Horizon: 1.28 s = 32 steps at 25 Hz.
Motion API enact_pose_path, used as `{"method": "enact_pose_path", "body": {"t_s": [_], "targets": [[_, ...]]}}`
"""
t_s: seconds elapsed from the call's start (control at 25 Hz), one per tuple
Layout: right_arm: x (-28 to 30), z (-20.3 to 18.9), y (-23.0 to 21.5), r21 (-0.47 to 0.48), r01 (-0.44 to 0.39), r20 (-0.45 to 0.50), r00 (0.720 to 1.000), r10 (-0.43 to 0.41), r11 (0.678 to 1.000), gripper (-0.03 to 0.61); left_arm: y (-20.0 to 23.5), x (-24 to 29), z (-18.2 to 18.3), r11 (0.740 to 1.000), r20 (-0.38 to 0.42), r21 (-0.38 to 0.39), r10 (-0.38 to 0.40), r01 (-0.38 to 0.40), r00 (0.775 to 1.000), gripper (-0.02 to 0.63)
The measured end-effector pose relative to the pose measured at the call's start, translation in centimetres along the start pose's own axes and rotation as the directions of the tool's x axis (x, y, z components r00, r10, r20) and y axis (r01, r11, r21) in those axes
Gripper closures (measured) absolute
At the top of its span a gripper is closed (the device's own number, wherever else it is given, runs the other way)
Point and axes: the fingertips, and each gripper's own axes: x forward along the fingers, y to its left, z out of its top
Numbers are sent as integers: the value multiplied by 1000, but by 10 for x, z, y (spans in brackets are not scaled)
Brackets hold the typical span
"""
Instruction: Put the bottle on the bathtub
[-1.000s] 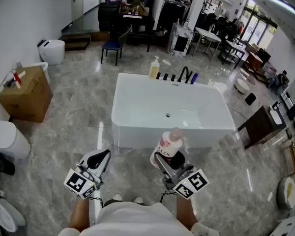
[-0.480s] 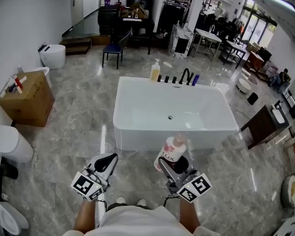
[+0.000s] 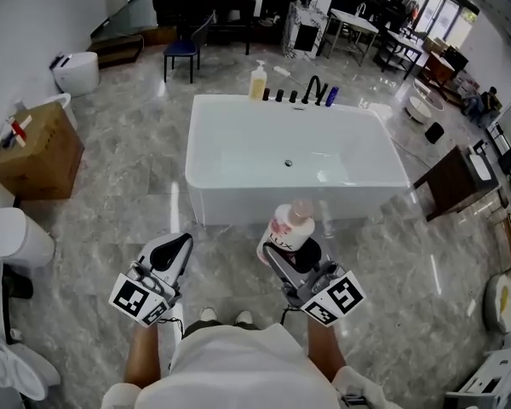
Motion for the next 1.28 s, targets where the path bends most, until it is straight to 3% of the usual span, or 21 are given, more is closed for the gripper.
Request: {"method": "enact_pose_path", "body": {"t_s": [0.6,1.28], "targets": [[-8,-3,-15,-5,-8,4,1000,8,1000,331,-3,12,-9,1000,-35,0,6,-6,999,618],[-27,-5,-73,12,-20,15,1000,20,1000,331,-13,67,-11,1000,-41,13,22,-22,999,618]]}}
